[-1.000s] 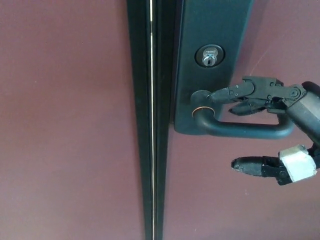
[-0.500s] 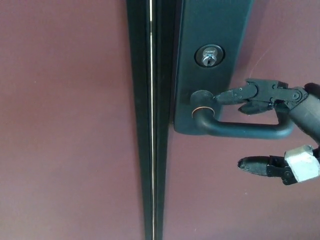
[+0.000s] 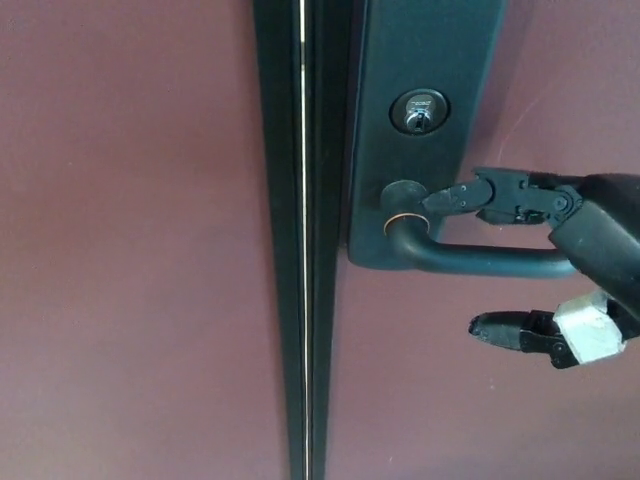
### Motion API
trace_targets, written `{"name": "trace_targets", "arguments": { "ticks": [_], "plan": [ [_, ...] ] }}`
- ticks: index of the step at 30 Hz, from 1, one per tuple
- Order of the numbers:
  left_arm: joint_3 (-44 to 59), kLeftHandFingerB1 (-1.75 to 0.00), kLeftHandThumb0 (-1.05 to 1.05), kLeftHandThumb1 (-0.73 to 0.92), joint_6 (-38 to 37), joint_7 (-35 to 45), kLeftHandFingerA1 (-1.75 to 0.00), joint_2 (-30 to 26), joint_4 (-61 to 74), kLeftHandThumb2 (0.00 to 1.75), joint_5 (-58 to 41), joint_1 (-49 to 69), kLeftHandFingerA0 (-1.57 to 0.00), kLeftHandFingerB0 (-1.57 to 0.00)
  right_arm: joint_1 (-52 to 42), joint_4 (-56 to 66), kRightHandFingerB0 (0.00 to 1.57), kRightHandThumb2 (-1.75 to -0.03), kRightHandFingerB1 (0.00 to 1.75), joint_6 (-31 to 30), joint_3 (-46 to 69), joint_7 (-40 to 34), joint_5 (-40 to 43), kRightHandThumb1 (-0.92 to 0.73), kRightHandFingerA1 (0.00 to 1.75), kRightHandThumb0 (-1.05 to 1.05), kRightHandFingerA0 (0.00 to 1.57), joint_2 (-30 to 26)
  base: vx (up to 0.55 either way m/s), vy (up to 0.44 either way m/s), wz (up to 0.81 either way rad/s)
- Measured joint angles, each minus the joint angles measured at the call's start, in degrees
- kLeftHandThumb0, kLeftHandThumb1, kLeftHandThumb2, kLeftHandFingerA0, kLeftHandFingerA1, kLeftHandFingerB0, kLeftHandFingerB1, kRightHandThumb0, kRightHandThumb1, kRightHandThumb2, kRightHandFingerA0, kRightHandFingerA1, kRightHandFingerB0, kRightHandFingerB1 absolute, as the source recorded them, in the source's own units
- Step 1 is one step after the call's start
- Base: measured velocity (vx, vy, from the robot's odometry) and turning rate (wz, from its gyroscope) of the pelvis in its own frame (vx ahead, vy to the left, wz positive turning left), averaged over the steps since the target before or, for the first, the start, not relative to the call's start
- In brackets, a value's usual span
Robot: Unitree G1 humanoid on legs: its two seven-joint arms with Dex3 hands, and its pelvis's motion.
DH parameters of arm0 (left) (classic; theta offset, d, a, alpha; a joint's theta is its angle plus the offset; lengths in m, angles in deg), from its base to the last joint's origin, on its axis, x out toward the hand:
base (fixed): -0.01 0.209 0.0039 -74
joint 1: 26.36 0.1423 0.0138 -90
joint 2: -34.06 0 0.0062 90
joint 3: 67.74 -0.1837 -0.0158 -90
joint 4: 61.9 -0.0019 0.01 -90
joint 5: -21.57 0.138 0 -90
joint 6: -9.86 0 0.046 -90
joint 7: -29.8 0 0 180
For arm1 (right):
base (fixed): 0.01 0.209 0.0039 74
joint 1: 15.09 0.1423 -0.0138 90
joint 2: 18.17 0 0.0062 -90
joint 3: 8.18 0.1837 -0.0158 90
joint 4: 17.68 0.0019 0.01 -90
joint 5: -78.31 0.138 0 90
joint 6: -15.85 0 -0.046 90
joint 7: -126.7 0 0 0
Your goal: The robot walks towards the door handle and put its right hand on it and twist the handle
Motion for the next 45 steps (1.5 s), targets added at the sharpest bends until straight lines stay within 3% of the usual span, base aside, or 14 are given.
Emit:
{"name": "trace_targets", "arguments": {
  "ticks": [30, 39, 40, 43, 44, 45],
  "plan": [
    [0.55, -0.39, -0.30, 0.60, 0.00, 0.33, -0.46, -0.02, 0.08, 0.58, 0.02, -0.12, -0.63, -0.47, 1.86, -3.04, 0.40, -0.56, 0.36, -0.09, -2.01, 5.61, -10.52, -0.51, 0.40, -0.45, 0.47, 1.24, 0.00, 0.000, 0.00],
    [0.56, -0.39, -0.30, 0.59, 0.00, 0.30, -0.46, -0.02, 0.08, 0.58, 0.03, -0.17, -0.63, -0.48, 1.72, -0.87, 0.48, -0.55, 0.37, -1.60, -2.03, 9.71, -13.33, -0.51, 0.41, -0.46, 0.51, 1.44, 0.00, 0.000, 0.00],
    [0.57, -0.39, -0.29, 0.59, 0.00, 0.29, -0.46, -0.02, 0.07, 0.57, 0.03, -0.18, -0.62, -0.48, 1.72, -0.70, 0.51, -0.78, 0.52, -1.77, -2.03, 10.18, -13.58, -0.43, 0.54, -0.50, 0.52, 1.44, 0.00, 0.000, 0.00],
    [0.50, -0.39, -0.29, 0.59, 0.00, 0.28, -0.46, -0.02, 0.07, 0.57, 0.06, -0.18, -0.62, -0.48, 1.89, 0.36, 0.51, -0.78, 0.52, -2.96, -2.35, 12.60, -14.63, -0.43, 0.54, -0.50, 0.52, 1.40, 0.00, 0.000, 0.00],
    [0.46, -0.39, -0.29, 0.59, 0.00, 0.28, -0.46, -0.02, 0.08, 0.57, 0.06, -0.18, -0.62, -0.48, 2.07, 0.85, 0.66, -0.56, 0.44, -3.48, -2.55, 13.68, -14.98, -0.52, 0.46, -0.46, 0.67, 1.41, 0.00, 0.000, 0.00],
    [0.44, -0.39, -0.29, 0.59, 0.00, 0.28, -0.46, -0.02, 0.08, 0.57, 0.07, -0.18, -0.62, -0.48, 2.21, 1.03, 0.66, -0.56, 0.44, -3.81, -2.67, 14.33, -15.22, -0.52, 0.46, -0.46, 0.67, 1.41, 0.00, 0.000, 0.00]
  ]
}}
